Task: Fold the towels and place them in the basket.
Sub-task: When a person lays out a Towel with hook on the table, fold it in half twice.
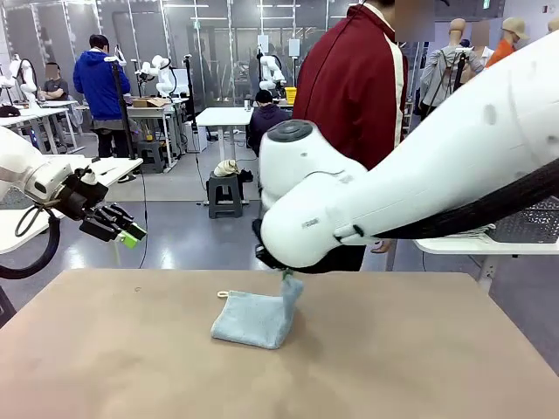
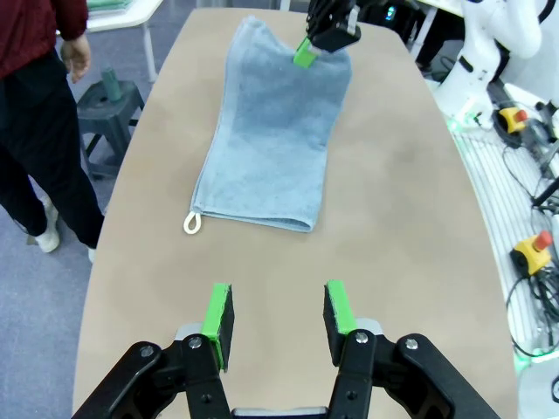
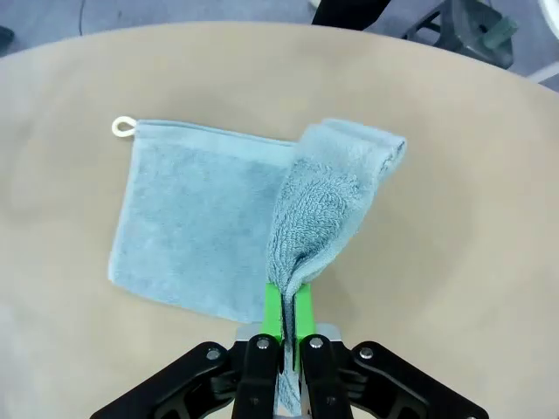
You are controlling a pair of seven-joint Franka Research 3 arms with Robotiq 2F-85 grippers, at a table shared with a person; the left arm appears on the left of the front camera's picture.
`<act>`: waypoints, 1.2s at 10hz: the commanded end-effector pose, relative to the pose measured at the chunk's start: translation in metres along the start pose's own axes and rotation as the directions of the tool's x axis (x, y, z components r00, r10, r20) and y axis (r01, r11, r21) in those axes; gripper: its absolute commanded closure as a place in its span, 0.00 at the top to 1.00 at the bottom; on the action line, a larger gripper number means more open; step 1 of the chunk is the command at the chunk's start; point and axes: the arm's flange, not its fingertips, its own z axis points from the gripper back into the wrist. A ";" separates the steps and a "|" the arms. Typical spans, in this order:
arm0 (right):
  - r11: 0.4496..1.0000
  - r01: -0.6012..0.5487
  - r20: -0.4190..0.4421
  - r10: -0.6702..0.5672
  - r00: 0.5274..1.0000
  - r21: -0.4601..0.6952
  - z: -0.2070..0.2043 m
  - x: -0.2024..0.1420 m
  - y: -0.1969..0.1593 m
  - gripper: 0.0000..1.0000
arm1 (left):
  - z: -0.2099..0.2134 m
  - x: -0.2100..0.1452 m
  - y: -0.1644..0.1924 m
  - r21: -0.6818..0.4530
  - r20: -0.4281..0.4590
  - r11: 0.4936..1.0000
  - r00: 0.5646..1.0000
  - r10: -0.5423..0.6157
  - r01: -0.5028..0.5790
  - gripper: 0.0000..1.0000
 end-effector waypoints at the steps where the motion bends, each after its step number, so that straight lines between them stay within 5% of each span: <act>1: 0.990 0.126 -0.028 -0.128 0.991 -0.056 -0.025 0.009 0.041 0.00 | 0.000 0.001 0.003 -0.006 0.000 1.000 1.000 -0.010 0.010 0.54; 8: 0.974 0.226 -0.070 -0.227 0.971 -0.027 -0.062 -0.019 0.104 0.00 | 0.000 0.001 0.003 -0.006 0.000 1.000 1.000 -0.010 0.010 0.54; 12: 0.950 0.312 0.057 -0.312 0.948 0.003 -0.081 -0.018 0.117 0.00 | 0.000 0.001 0.003 -0.006 0.000 1.000 1.000 -0.010 0.010 0.54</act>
